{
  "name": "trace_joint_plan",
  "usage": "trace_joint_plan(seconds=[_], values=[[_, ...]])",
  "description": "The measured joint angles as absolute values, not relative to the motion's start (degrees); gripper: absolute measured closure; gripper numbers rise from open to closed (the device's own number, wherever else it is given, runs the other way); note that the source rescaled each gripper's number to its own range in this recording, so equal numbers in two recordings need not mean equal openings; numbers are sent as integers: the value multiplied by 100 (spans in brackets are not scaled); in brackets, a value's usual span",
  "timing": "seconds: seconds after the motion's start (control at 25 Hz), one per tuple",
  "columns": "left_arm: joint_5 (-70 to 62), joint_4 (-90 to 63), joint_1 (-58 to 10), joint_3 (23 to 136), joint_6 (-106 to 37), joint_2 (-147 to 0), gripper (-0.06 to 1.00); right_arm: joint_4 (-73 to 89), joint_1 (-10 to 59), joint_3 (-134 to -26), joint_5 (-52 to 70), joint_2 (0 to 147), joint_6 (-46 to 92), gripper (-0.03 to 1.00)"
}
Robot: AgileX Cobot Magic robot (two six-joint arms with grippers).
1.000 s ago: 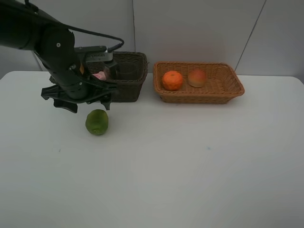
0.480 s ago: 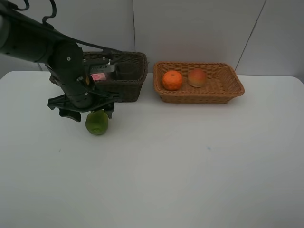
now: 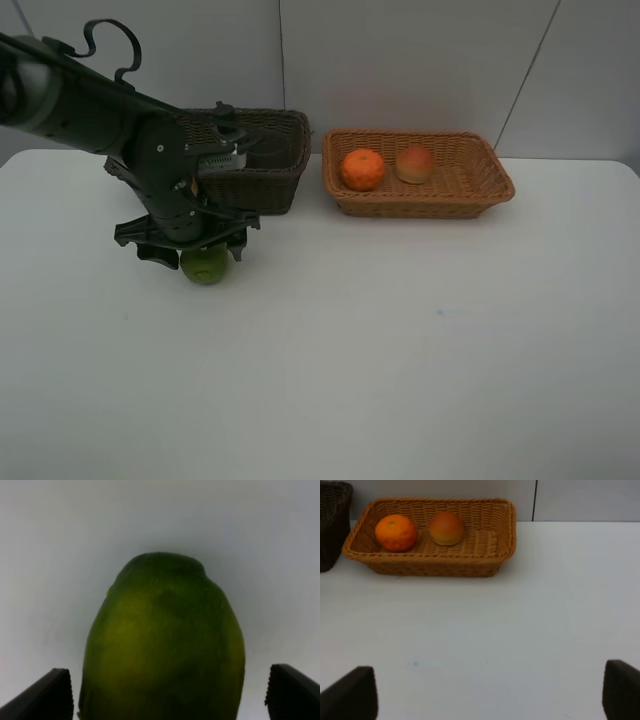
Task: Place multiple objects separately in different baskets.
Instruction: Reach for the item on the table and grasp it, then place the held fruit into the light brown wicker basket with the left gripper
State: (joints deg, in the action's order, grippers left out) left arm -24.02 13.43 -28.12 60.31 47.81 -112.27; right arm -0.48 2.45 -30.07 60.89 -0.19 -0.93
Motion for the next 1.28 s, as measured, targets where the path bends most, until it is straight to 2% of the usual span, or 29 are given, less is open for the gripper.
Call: trace_joint_plan(seconds=[0.48,0.56,0.68,1.28], values=[[-2340,1492,-2812,6031,4758,-11506,-4,-48,245,-3007,6089,-19,-93,-3],[-2395,1499,-2812,6031,4758,-11542,2,-48,245,-3007,6089,-19,-93,-3],[-2418,1504,-2812,6031,4758,-11595,19,-48,245,-3007,6089,-19,-93,-3],[-2372,1504,-2812,6031,4758,-11595,19,-48,245,-3007,6084,-19,-93,-3]])
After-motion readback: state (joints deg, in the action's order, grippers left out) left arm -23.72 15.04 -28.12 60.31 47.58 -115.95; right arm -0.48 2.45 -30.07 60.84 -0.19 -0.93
